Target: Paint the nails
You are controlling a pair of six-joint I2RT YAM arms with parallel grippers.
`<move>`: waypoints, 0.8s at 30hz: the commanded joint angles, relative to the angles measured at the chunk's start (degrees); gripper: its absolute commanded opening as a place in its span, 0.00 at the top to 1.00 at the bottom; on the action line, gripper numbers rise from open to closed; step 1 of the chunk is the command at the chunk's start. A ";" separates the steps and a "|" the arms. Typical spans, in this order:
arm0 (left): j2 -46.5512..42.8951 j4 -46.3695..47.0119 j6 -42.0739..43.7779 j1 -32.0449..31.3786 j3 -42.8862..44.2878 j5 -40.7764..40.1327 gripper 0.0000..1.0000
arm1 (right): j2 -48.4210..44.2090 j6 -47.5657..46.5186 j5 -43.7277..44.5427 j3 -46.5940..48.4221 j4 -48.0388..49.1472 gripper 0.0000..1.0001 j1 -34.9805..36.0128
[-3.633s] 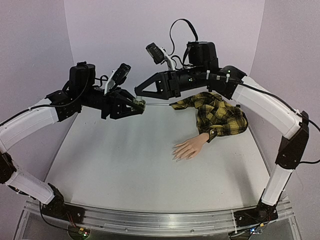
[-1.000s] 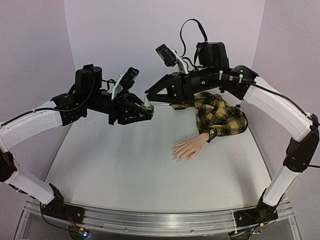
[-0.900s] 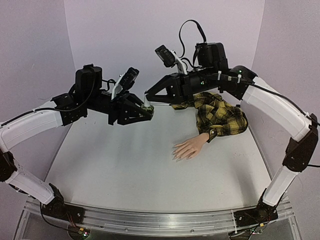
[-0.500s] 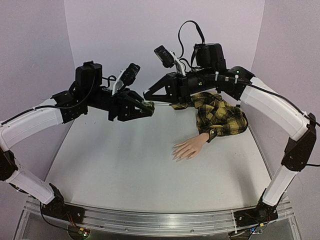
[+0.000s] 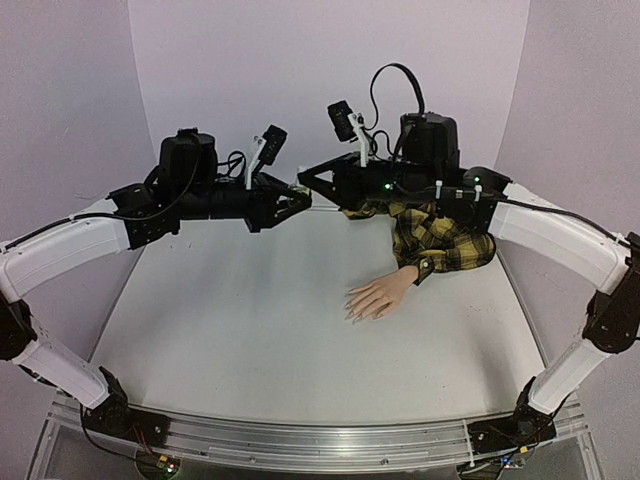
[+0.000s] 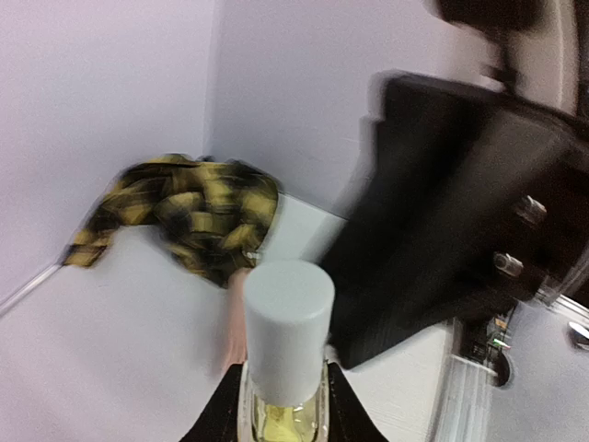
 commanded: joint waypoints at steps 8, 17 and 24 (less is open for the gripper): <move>6.80 11.27 0.91 1.50 5.30 -38.06 1.00 | 3.93 9.96 52.36 3.03 -6.11 1.00 12.13; 2.44 11.29 2.70 1.29 -0.71 -25.80 1.00 | -0.62 7.53 40.43 1.27 -6.51 0.93 9.79; -2.86 8.90 6.79 1.34 -5.82 3.52 1.00 | -8.03 5.41 11.72 -5.48 -6.91 0.31 2.86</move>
